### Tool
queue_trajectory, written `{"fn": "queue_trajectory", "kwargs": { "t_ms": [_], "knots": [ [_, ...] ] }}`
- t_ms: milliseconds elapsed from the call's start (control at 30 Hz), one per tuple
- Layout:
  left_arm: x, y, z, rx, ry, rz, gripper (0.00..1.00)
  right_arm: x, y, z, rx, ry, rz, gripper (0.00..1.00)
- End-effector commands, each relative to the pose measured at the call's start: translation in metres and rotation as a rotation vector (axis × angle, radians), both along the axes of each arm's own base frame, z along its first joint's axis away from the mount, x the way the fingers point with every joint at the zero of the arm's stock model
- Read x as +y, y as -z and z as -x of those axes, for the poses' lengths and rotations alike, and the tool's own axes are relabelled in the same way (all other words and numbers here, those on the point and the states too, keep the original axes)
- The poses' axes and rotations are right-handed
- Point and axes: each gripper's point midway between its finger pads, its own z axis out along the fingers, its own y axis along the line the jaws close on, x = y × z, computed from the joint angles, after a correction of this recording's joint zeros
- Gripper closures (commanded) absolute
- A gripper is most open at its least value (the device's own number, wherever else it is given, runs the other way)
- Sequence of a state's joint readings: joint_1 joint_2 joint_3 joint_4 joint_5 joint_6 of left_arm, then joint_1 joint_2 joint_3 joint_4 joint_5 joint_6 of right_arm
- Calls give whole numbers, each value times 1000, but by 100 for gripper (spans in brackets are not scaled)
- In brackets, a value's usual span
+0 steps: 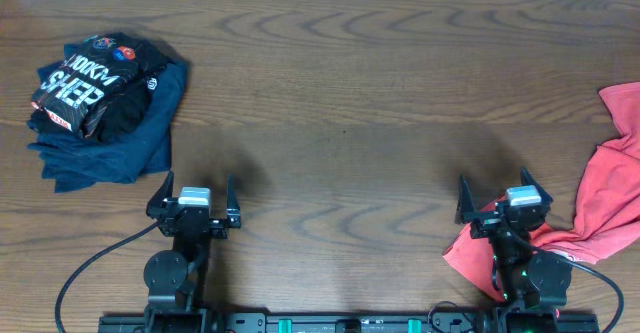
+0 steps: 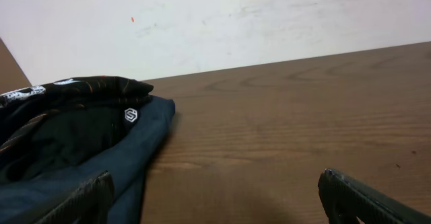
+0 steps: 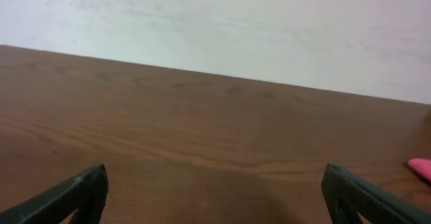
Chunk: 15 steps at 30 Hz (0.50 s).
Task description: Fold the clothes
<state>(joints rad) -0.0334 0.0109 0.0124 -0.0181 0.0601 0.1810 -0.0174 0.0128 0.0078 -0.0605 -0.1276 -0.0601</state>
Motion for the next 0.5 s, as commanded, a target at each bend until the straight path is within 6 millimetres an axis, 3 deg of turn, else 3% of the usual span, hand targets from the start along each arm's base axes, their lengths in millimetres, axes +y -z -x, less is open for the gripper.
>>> {"fn": "queue_trajectory", "kwargs": {
  "t_ms": [0, 200, 467],
  "knots": [
    [1, 9, 1, 29, -3, -6, 2, 2, 2, 0, 13, -7, -72, 1],
    [1, 8, 1, 28, -16, 114, 2, 1, 11, -2, 58, 6, -94, 1],
    [-15, 8, 9, 134, 49, 258, 2, -22, 23, -4, 213, 168, -205, 1]
  ]
}}
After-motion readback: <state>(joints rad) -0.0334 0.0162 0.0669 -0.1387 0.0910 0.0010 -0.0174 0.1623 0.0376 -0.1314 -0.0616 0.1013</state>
